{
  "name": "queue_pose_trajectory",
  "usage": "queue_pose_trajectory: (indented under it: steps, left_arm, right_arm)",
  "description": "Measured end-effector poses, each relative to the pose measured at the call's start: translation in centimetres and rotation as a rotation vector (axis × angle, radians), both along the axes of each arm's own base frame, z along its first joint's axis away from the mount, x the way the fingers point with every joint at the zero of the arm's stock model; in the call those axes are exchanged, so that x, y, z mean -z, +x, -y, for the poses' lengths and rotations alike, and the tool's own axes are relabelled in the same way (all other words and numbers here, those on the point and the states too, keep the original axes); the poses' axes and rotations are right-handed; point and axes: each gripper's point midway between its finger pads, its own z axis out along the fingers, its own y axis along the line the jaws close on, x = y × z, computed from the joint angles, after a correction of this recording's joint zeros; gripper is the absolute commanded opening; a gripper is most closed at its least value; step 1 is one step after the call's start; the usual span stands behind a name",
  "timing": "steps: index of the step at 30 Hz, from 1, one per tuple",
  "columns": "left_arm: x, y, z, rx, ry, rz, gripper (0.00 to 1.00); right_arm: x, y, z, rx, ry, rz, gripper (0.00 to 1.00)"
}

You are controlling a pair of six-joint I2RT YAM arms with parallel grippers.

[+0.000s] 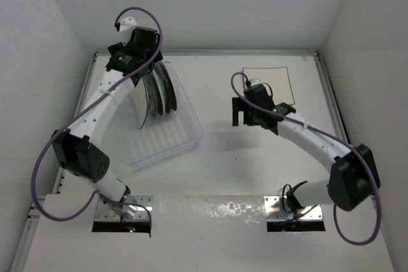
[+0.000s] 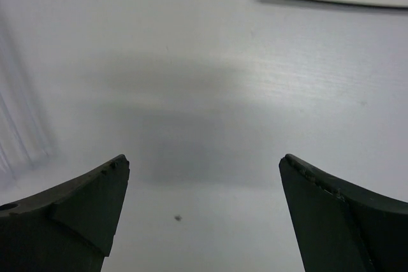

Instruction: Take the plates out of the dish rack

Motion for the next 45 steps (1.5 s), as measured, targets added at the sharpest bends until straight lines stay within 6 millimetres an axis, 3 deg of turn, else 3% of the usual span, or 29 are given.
queue_pose_trajectory:
  steps: [5, 9, 12, 17, 19, 27, 30, 41, 45]
  left_arm:
    - [4.4, 2.4, -3.5, -0.067, -0.025, -0.119, 0.83]
    - [6.4, 2.9, -4.6, -0.081, -0.043, -0.175, 0.72]
    - [7.2, 3.0, -4.2, -0.069, -0.058, -0.196, 0.72]
    - [7.5, 2.8, -3.7, -0.049, -0.084, -0.191, 0.57]
    - [7.9, 2.7, -3.6, -0.049, -0.089, -0.196, 0.56]
    - [10.5, 1.4, -3.9, -0.061, -0.085, -0.252, 0.45]
    - [10.5, 1.5, -3.8, -0.059, -0.093, -0.242, 0.39]
    - [10.3, 0.5, -3.5, -0.049, -0.129, -0.213, 0.0]
    - [9.9, -0.1, -3.6, -0.035, -0.113, -0.243, 0.0]
  right_arm:
    - [1.5, -5.3, 3.2, -0.096, -0.107, -0.06, 0.97]
    - [1.7, -7.3, 4.9, -0.114, -0.152, -0.069, 0.96]
    - [1.4, -7.6, 5.4, -0.122, -0.169, -0.062, 0.96]
    - [1.6, -7.8, 5.6, -0.133, -0.184, -0.068, 0.96]
    - [1.9, -7.9, 5.7, -0.136, -0.188, -0.073, 0.96]
    - [2.4, -8.2, 6.0, -0.136, -0.204, -0.088, 0.95]
    - [2.5, -8.2, 6.0, -0.136, -0.204, -0.087, 0.95]
    - [2.9, -8.4, 6.1, -0.136, -0.209, -0.098, 0.95]
    - [2.8, -8.4, 6.2, -0.133, -0.212, -0.096, 0.95]
